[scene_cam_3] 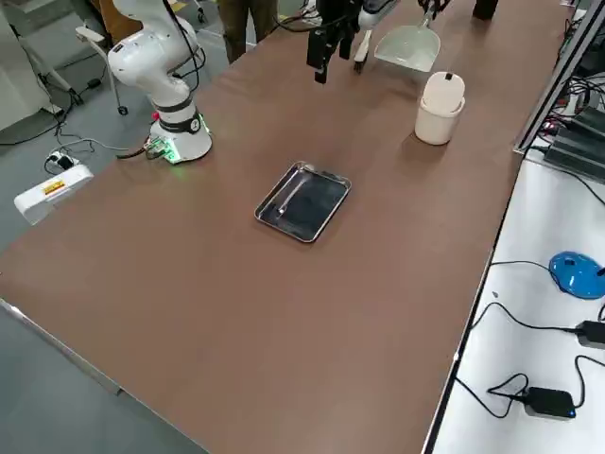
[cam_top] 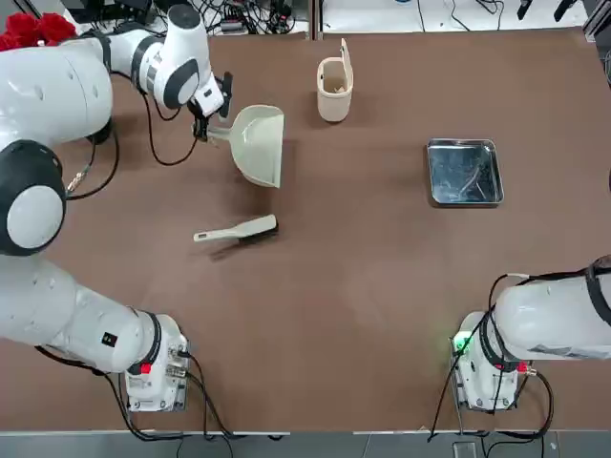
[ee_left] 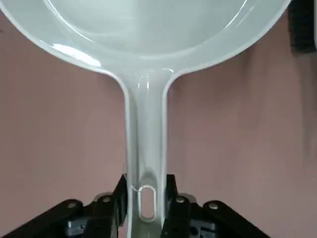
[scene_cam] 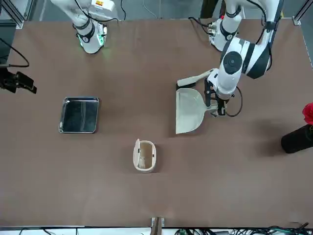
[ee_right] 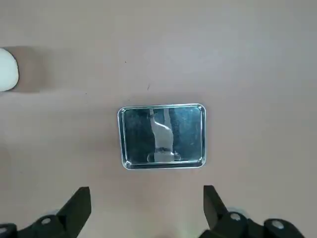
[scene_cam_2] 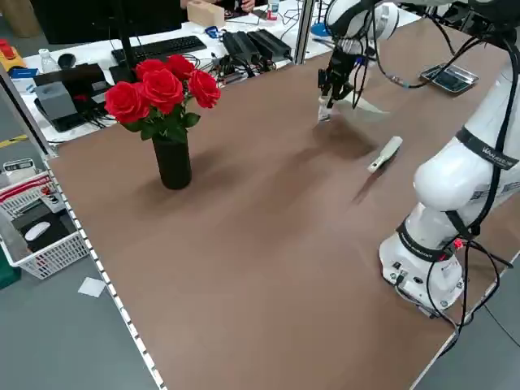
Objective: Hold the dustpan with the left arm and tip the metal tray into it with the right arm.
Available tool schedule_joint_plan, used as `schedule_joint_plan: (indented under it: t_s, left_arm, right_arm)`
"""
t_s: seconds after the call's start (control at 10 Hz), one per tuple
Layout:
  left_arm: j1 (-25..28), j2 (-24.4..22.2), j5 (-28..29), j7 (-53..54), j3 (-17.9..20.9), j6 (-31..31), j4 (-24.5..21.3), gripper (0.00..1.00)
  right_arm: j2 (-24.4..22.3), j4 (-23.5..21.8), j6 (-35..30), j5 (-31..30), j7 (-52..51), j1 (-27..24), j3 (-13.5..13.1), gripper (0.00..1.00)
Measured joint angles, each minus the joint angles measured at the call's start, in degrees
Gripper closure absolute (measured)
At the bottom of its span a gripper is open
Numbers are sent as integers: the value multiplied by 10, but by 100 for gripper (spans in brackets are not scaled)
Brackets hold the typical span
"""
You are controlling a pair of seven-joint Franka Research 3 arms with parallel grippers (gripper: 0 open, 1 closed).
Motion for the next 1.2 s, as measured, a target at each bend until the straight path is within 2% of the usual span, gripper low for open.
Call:
schedule_joint_plan:
  t_s: [0.5,0.7,1.2]
  left_arm:
    - [8,3,0,-33,1,79,-59,67]
    - [8,17,0,-39,1,101,-65,67]
    - [9,43,-1,-70,2,107,-65,67]
  right_arm:
    - [-1,0,4,0,0,-3,-3,0]
    - [-2,0,6,-1,0,-3,-4,0]
    - [-2,0,6,-2,0,-3,-5,0]
